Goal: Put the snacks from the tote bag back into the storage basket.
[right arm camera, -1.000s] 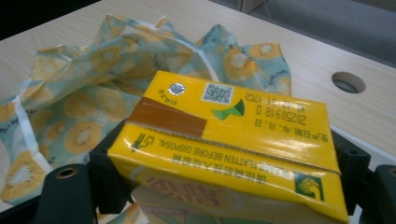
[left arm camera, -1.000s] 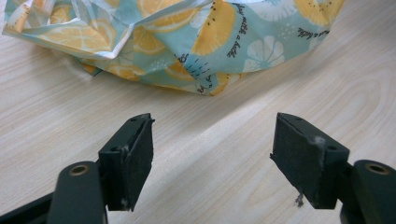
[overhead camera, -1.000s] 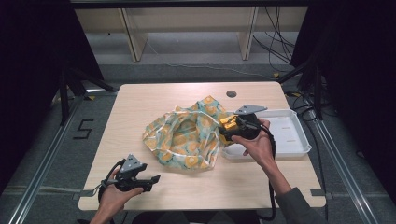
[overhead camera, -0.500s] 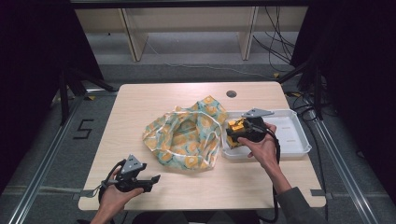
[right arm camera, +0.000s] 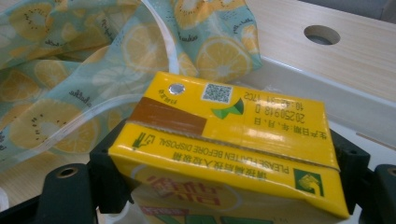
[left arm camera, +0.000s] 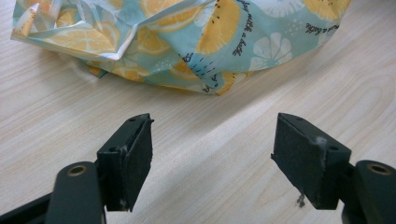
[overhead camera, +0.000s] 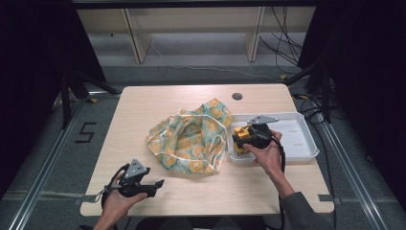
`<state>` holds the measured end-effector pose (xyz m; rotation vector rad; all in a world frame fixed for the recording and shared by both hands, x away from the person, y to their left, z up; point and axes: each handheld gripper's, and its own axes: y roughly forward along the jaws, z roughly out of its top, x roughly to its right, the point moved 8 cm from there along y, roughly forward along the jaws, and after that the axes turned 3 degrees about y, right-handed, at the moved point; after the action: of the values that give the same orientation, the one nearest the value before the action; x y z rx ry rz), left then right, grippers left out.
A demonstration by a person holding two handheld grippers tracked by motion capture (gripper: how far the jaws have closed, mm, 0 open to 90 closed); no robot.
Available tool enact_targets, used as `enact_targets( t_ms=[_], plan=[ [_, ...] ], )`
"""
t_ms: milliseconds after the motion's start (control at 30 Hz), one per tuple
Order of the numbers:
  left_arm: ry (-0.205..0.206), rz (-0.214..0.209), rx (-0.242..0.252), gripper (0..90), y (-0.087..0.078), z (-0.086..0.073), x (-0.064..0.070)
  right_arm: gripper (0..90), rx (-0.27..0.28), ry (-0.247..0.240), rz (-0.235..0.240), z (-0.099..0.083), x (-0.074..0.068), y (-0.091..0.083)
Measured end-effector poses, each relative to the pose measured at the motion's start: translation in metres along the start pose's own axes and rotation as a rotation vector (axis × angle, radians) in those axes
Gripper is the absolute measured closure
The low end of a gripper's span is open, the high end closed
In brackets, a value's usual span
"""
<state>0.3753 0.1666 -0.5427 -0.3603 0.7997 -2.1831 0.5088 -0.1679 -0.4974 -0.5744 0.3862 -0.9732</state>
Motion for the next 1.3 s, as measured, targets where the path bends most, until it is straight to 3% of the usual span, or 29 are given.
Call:
enact_targets(
  t_ms=[33, 67, 133, 233, 267, 300, 400, 467, 500, 533, 600, 700, 733, 767, 800, 867, 933, 1033, 1100, 1267, 1300],
  plan=[
    [-0.002, 0.001, 0.000, 28.0, 0.000, 0.000, 0.000, 23.3, 0.000, 0.000, 0.000, 0.000, 0.000, 0.000],
    [-0.002, 0.000, 0.002, 28.0, 0.000, 0.000, 0.000, 23.3, 0.012, 0.031, -0.004, -0.001, -0.002, 0.002],
    [-0.001, 0.003, -0.002, 28.0, 0.000, 0.000, 0.000, 23.3, 0.010, 0.001, -0.008, -0.002, -0.001, 0.003],
    [0.018, 0.003, -0.003, 28.0, 0.000, 0.000, -0.001, 23.3, 0.001, -0.001, -0.008, -0.004, -0.001, 0.004],
    [0.019, 0.003, -0.005, 28.0, 0.000, 0.000, -0.001, 23.3, 0.021, 0.001, -0.014, -0.004, -0.001, 0.006],
    [0.020, 0.002, -0.007, 28.0, 0.000, -0.001, -0.001, 23.3, 0.007, 0.037, -0.011, -0.005, -0.004, 0.005],
    [0.017, 0.003, -0.004, 28.0, 0.000, 0.000, -0.001, 23.3, 0.000, 0.002, -0.013, -0.006, -0.001, 0.006],
    [0.017, 0.002, -0.004, 28.0, 0.001, 0.000, -0.001, 23.3, 0.001, 0.042, -0.013, -0.008, -0.004, 0.006],
    [0.017, 0.002, -0.003, 28.0, 0.001, 0.000, 0.000, 23.3, 0.002, 0.016, -0.016, -0.007, -0.002, 0.006],
    [0.016, 0.002, -0.002, 28.0, 0.001, 0.000, 0.000, 23.2, 0.002, 0.038, -0.016, -0.009, -0.004, 0.005],
    [0.016, 0.002, -0.001, 28.0, 0.001, 0.000, 0.000, 23.2, 0.027, 0.017, -0.018, -0.008, -0.003, 0.006],
    [0.016, 0.001, -0.002, 28.0, 0.001, 0.000, 0.000, 23.1, 0.020, 0.022, -0.020, -0.012, -0.004, 0.004],
    [0.017, 0.001, -0.001, 28.0, 0.001, 0.000, 0.000, 23.0, 0.024, 0.072, -0.032, -0.014, -0.007, 0.002],
    [0.014, 0.000, 0.001, 28.0, 0.001, 0.000, 0.000, 23.0, 0.024, 0.072, -0.032, -0.014, -0.007, 0.002],
    [0.013, 0.000, 0.002, 28.0, 0.001, 0.001, 0.000, 22.8, 0.033, 0.035, -0.038, -0.015, -0.006, 0.001],
    [0.006, 0.000, 0.009, 28.0, 0.002, 0.001, 0.001, 22.7, 0.045, 0.048, -0.045, -0.015, -0.007, 0.002],
    [-0.009, -0.004, -0.001, 28.0, 0.003, 0.000, 0.002, 22.4, 0.035, 0.024, -0.051, -0.016, -0.006, -0.001],
    [0.029, -0.001, -0.009, 28.0, 0.002, 0.000, 0.000, 22.0, 0.046, -0.008, -0.058, -0.018, -0.006, -0.001],
    [0.027, -0.006, -0.019, 27.9, 0.001, 0.000, 0.000, 21.4, 0.033, 0.013, -0.049, -0.020, -0.007, -0.002],
    [0.039, -0.009, -0.025, 27.9, 0.001, -0.001, 0.000, 20.5, 0.040, -0.020, -0.046, -0.021, -0.008, -0.005],
    [0.026, -0.007, -0.015, 27.9, 0.002, 0.000, 0.000, 19.3, 0.044, -0.016, -0.044, -0.020, -0.008, -0.006]
  ],
)
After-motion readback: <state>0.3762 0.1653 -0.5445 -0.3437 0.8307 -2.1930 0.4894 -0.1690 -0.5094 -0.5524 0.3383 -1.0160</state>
